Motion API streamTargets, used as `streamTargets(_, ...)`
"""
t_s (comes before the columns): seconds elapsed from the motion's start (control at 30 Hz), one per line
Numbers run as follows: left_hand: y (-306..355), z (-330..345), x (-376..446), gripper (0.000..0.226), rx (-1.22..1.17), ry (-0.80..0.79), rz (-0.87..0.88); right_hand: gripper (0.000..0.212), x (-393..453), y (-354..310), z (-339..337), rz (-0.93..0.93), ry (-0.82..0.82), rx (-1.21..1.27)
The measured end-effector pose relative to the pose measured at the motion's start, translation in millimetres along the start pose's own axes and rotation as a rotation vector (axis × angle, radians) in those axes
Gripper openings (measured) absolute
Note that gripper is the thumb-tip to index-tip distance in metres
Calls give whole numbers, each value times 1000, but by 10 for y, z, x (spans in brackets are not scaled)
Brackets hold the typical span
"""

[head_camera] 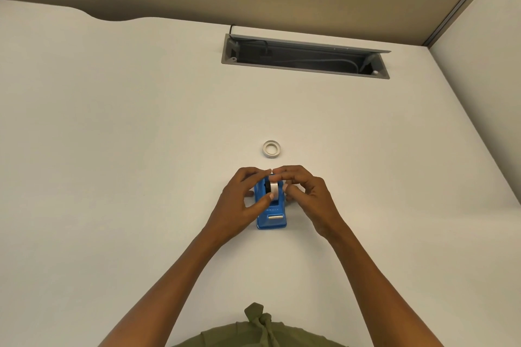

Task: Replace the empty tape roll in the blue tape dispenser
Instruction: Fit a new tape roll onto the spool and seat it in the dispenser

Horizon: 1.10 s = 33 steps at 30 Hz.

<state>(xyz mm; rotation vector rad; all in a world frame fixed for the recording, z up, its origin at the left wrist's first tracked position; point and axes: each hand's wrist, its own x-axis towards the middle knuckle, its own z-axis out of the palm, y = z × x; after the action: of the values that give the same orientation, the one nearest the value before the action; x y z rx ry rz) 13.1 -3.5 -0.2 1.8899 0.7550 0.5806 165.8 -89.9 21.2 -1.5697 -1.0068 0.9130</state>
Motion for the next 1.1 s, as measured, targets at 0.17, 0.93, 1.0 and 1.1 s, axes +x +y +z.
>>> streamTargets(0.17,12,-9,-8,51,-39,-5,2,33,11,-16,3,17,1,-11)
streamTargets(0.93,40,-27,8,36,-25,0,49,22,-17,-34,-1,45,-36,26)
streamTargets(1.0,41,-33,3,36,-12,1,55,27,-22,-26,0,28,-33,0)
streamTargets(1.1,37,-28,-1,34,-7,4,48,33,-17,-34,4,19,-34,-20)
